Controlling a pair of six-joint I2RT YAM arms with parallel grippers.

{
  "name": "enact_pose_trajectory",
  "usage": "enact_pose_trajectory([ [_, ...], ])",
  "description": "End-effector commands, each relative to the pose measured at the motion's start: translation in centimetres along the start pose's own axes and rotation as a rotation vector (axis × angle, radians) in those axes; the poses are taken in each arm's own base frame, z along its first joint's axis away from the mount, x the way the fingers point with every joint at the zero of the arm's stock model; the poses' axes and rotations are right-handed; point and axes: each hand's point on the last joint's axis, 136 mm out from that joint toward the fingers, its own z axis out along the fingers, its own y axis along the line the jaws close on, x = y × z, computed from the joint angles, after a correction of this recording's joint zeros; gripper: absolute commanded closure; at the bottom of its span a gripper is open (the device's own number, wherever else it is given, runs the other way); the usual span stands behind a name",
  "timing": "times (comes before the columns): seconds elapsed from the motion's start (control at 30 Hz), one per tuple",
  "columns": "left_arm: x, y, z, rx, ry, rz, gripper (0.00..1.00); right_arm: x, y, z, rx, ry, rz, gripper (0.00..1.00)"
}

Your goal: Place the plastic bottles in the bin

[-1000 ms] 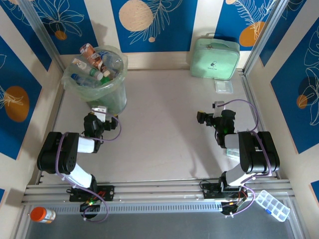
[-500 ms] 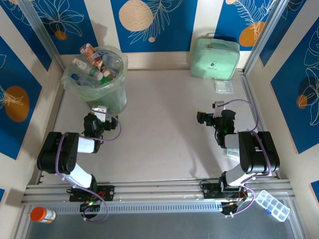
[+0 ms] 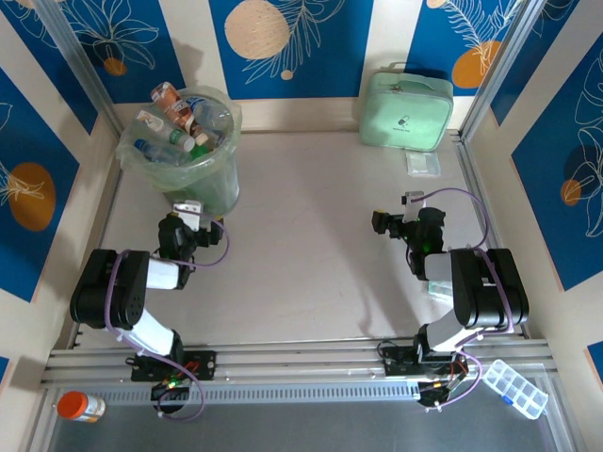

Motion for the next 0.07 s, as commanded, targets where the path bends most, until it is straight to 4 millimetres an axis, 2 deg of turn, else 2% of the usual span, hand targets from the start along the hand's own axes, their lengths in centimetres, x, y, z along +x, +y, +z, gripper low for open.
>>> enact_pose_trajectory([
  [0.0, -1.2, -0.14, -0.15, 0.015, -0.04, 0.004, 0.01, -1.19, 0.21, 0.06, -0.014, -0.028, -0.011, 0.01],
  [0.03, -1.18, -0.15, -0.15, 0.015, -0.039, 0.003, 0.01, -1.16, 0.17, 0.05, -0.013, -0.027, -0.011, 0.01],
])
